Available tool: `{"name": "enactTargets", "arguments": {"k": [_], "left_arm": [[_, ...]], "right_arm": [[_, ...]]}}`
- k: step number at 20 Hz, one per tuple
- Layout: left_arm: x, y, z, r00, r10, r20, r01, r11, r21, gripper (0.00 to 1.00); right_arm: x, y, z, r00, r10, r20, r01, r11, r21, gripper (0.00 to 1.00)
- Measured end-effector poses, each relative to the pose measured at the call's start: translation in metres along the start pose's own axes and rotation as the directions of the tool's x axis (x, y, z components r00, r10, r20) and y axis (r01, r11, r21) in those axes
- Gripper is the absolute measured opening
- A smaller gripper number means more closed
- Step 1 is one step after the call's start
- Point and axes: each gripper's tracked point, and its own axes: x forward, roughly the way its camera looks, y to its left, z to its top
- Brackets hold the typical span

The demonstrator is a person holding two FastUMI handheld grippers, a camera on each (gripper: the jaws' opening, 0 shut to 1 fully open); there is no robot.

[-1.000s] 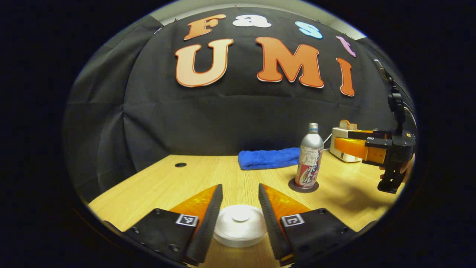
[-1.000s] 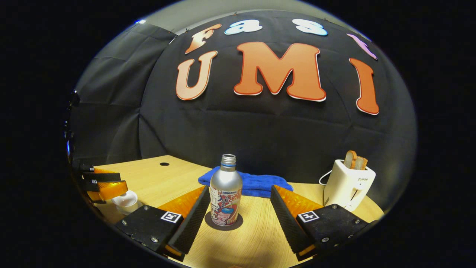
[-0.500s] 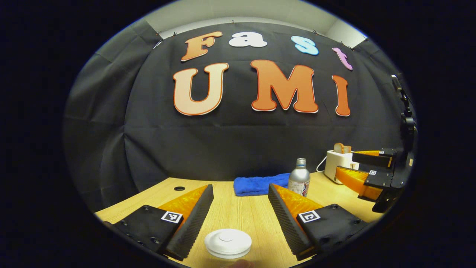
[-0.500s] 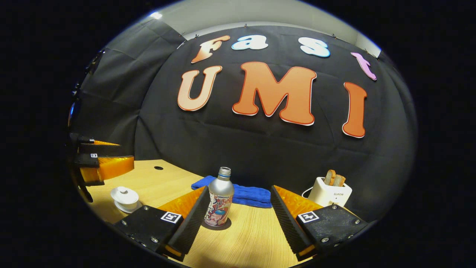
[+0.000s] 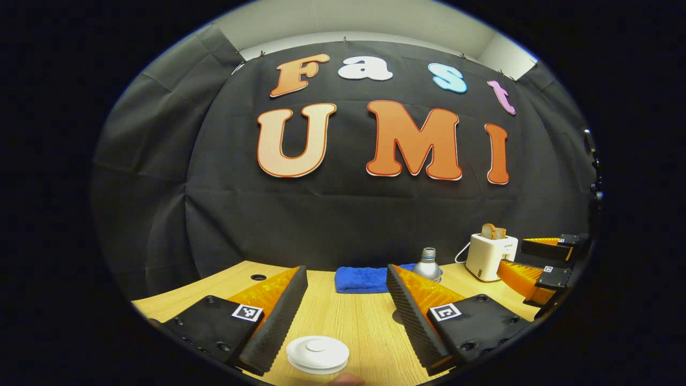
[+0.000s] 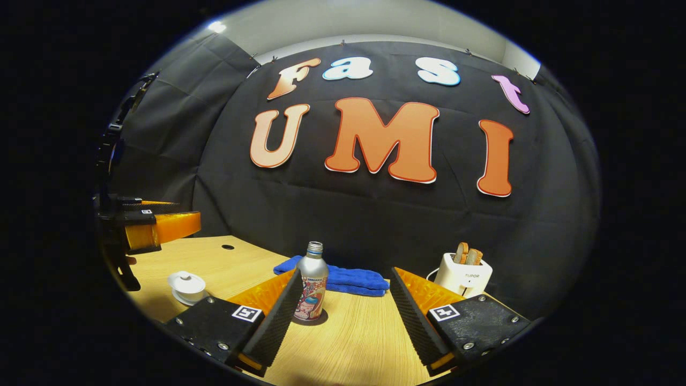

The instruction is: Open the teacup lid with one hand, grasp the water bottle and pour water into the teacup with the other hand; after pouring, place the water bottle on the coaster and then close the teacup lid.

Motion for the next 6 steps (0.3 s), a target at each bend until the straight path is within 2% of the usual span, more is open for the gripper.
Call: {"name": "enactTargets", "arguments": {"k": [2,6], "left_arm": [[-0.0008,-0.0017,0.0031,1.0,-0.002,0.007,0.002,1.0,0.003,0.94],[-0.0036,-0.0016,0.0102,1.0,0.0,0.024,0.0,1.0,0.018,0.98]], "right_arm": [[-0.0025,-0.0042,0.0025,1.0,-0.003,0.008,0.003,1.0,0.004,0.98],[-0.0069,-0.0086,0.0037,1.0,-0.009,0.009,0.009,1.0,0.016,0.98]]}}
